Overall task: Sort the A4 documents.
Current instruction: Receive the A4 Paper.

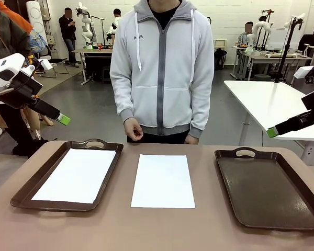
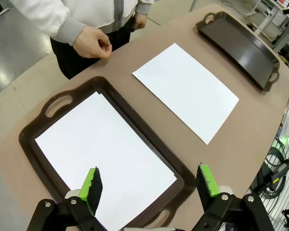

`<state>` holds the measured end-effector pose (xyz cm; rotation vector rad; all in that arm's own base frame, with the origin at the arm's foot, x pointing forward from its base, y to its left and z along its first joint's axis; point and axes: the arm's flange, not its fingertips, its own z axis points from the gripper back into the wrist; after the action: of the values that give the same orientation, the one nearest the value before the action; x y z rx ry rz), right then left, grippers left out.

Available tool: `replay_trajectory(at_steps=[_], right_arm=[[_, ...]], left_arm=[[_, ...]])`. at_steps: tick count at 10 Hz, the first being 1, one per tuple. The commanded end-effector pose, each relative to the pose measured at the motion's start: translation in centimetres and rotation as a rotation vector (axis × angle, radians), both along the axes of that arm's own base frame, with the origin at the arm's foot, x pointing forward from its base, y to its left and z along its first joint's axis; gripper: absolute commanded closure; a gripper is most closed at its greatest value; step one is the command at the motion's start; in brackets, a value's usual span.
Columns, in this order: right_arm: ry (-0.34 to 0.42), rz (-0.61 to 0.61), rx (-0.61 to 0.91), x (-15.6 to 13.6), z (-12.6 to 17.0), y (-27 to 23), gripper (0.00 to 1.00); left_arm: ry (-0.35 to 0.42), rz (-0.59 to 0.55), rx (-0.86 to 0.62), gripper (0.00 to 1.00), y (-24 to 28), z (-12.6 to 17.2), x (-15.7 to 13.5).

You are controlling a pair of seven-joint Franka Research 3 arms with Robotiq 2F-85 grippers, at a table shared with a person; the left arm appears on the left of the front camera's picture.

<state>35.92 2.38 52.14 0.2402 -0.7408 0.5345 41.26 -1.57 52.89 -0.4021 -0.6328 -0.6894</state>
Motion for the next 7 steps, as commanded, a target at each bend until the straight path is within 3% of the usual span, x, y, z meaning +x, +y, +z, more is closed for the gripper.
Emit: replay_trajectory(at_steps=[1,6,7], right_arm=[[0.003,0.004,0.004,0.06,-0.1,0.02,0.0],[0.003,0.004,0.004,0.06,-0.1,0.02,0.0],[0.003,0.004,0.004,0.06,-0.1,0.02,0.0]], left_arm=[[0.023,-0.005,0.002,0.0,0.0,0.04,-0.61],[0.037,0.031,-0.033,0.0,0.3,0.06,-0.29],[0.015,-0.009,0.003,0.0,0.25,-0.16,-0.15]])
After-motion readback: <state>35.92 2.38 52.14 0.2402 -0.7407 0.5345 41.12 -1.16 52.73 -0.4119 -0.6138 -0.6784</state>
